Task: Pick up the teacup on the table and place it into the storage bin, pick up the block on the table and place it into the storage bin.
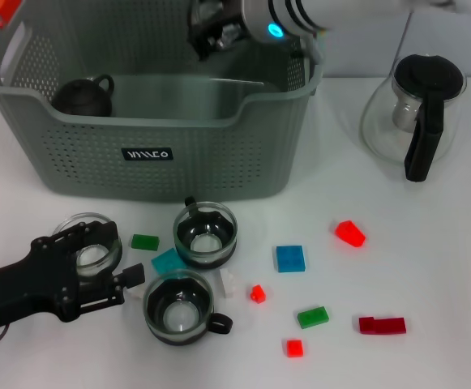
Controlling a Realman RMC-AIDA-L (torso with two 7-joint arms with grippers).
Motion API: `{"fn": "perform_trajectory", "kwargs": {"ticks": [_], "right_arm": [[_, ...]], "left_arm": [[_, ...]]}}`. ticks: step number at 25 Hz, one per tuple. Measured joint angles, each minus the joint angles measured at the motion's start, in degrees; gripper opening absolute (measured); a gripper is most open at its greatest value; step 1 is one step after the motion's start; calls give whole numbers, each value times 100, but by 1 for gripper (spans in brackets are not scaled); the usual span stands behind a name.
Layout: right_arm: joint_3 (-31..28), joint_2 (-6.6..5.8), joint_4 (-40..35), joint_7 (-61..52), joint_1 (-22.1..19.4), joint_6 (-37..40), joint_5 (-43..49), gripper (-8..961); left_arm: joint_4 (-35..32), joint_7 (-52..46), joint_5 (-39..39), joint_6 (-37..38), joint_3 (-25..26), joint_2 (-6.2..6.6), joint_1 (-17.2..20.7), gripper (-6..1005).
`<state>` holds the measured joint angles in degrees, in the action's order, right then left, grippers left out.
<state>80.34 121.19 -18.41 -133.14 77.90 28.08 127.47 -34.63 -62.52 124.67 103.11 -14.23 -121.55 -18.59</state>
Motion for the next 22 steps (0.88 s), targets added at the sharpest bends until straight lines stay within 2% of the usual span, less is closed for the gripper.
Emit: {"fn": "perform_trajectory", "kwargs": {"ticks": [6,22], "right_arm": [[127,-3,25,73,-160,103,-94,77],[140,-37,82,84,-235,405,-97,164]], "left_arm": [[0,3,-1,-3,26,0,8,853],[0,-8,-47,-2,26,-4,33,852]]}}
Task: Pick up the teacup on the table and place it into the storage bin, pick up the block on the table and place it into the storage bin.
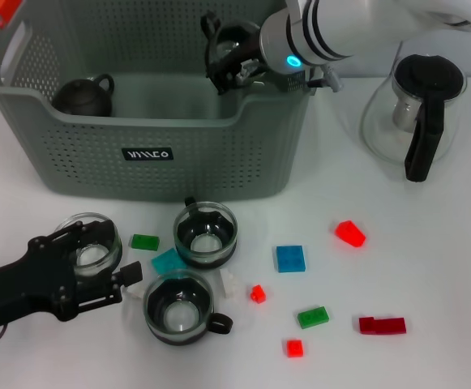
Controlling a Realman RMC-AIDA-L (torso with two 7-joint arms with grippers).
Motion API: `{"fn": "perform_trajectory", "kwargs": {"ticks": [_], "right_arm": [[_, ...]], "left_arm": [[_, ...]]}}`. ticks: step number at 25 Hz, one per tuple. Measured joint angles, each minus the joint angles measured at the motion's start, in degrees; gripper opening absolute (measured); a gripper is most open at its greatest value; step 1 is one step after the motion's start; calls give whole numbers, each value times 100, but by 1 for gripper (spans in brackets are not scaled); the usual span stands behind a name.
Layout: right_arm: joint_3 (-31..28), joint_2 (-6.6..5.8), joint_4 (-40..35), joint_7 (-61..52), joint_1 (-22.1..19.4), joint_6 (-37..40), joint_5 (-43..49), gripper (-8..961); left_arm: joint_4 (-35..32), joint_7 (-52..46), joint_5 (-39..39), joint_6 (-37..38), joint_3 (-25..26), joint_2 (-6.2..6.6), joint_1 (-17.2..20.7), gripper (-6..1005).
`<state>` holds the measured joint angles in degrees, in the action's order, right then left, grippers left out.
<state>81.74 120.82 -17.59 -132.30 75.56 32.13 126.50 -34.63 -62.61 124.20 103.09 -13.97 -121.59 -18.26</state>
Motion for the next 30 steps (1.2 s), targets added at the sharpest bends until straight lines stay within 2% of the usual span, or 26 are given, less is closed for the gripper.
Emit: {"fn": "perform_trajectory", "kwargs": {"ticks": [9,11,13,16,19,22,24,27,30], "right_arm": [[132,5,-45,-33,4,21,31,213],[96,-2,-122,-33,-22,-2,17,257],[66,-15,-388,-28,-141,3,11,301],[-43,-33,-1204,-37,-496,223,-25,367],[-210,-42,-2303,176,-1147,511,-420,433],[-229,-46,-3509,1093,-2105,928,-1704,452],[-313,-61,-3886,1948,-2654,1469,-2767,449],[-784,-100,-4014,3555,-3418,3006,-3990,446],[-1321,-196,-4005,4301,-3892,4690,-4205,445]], "left_arm": [[0,0,-2,-6,18,-5,24,852],[0,-1,-2,-7,23,-5,24,852],[0,-1,-2,-9,25,-6,26,852],[0,-6,-2,-11,45,-6,34,852],[0,-9,-2,-9,91,-6,35,851],[0,-11,-1,3,102,-5,34,851],[0,-12,-1,12,99,-6,33,851],[0,-13,-1,11,100,-5,38,851],[-14,-15,14,3,98,-5,55,851]]}}
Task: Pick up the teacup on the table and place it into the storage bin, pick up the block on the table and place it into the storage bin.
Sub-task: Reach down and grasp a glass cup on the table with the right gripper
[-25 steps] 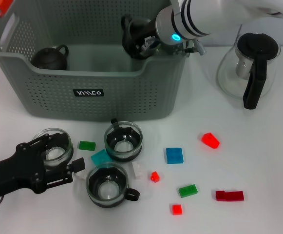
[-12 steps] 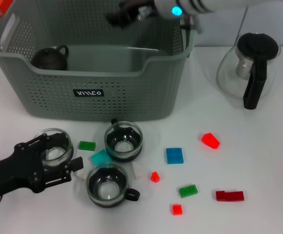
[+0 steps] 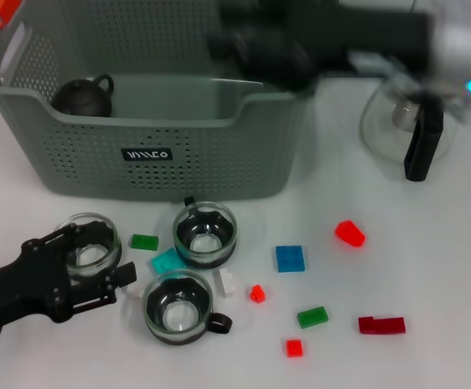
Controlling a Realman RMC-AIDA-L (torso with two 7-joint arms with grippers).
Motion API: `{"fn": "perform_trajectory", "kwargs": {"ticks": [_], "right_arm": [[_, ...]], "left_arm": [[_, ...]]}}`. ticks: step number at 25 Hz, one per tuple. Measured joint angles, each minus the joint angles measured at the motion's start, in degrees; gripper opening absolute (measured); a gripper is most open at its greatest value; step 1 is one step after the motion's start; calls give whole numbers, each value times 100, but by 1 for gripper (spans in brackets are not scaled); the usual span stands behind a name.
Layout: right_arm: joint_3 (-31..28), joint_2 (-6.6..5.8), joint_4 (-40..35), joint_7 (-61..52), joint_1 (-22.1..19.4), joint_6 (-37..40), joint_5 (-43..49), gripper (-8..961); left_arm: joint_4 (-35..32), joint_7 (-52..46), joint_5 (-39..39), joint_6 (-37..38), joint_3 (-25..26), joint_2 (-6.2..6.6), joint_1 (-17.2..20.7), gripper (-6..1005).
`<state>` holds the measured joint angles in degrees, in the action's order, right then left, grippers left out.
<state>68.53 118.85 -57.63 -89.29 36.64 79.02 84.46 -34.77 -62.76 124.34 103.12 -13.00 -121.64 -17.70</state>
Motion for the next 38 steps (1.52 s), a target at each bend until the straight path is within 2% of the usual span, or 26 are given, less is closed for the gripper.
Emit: {"fn": "perform_trajectory", "kwargs": {"ticks": [1,4,6,8,10,11,12,19,22,25,31,38], "right_arm": [[-178,-95,-196,29,-264,840,382,445],[-230,-145,-605,-255,-505,1209,915,444],[-230,-125,-1123,-677,-664,1320,1487,443],[-184,-52,-1491,-1037,-683,1380,2108,443],[-40,52,-1740,-1379,-517,1508,2882,443],[210,111,-1774,-1596,-270,1629,3384,443],[210,111,-1774,-1596,-270,1629,3384,443],[1641,201,-1640,-2140,699,1609,4130,444],[2228,228,-1540,-2179,997,1378,4217,444],[2908,261,-1485,-2162,1124,895,4241,444],[4060,270,-1439,-2127,1041,-346,4260,444],[4876,270,-960,-2188,1065,-1028,4254,443]], "left_arm": [[-19,-2,19,-1,0,1,14,851],[-172,0,177,70,-3,31,106,851],[-342,87,345,294,-6,49,211,851],[-496,196,451,585,-5,62,319,851],[-646,252,474,807,37,66,421,851],[-685,257,473,859,101,64,456,851],[-710,259,473,890,183,64,479,850],[-673,265,486,825,514,63,520,850],[-667,251,487,807,520,58,522,850],[-664,248,474,770,524,48,540,850],[-656,247,461,741,527,36,549,850],[-585,244,471,621,527,30,523,849]]}}
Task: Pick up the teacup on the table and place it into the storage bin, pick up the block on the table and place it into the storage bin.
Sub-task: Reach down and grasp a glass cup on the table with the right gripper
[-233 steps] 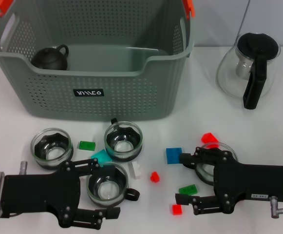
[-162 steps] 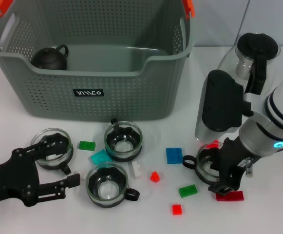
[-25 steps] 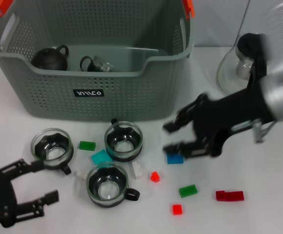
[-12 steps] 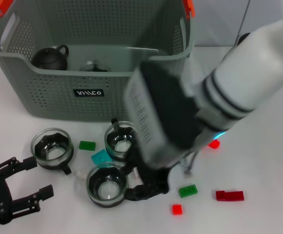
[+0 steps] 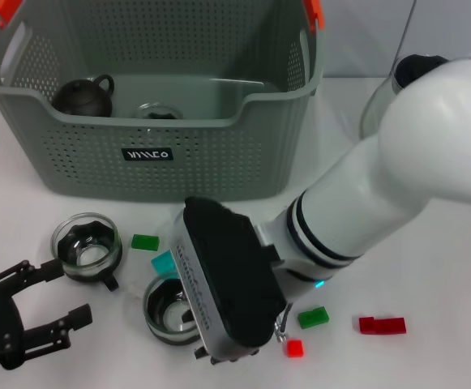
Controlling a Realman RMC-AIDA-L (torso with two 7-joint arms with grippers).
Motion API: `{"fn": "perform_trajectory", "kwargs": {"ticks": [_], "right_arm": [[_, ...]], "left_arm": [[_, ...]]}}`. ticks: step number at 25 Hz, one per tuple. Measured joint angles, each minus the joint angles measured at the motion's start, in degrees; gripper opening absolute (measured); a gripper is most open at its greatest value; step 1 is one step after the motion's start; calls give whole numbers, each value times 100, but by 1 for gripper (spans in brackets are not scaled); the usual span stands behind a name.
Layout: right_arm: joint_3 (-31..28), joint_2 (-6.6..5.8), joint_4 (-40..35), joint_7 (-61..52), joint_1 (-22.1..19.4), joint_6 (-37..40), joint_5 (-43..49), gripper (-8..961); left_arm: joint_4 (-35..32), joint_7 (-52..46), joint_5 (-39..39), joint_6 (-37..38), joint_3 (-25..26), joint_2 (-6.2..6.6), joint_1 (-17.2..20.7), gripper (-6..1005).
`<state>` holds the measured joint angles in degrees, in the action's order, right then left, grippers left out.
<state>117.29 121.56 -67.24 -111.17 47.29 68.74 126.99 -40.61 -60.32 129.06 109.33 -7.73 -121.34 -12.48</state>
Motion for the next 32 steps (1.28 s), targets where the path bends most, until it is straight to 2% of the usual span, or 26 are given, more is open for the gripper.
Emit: {"fn": "perform_trajectory", "kwargs": {"ticks": [8,12,21,32], "right_arm": [[126,8,163,-68,-1,-351,-43,444],[257,9,363,-216,144,-346,-42,443],[245,-2,304,-518,238,190,-6,443],[350,8,450,-506,182,-311,-6,443]], "left_arm": [[55,20,18,-69,-1,5,-26,849],[63,20,22,-111,-1,0,-18,849],[62,14,23,-124,0,-4,-16,849],[71,3,23,-124,0,-12,-46,848]]}}
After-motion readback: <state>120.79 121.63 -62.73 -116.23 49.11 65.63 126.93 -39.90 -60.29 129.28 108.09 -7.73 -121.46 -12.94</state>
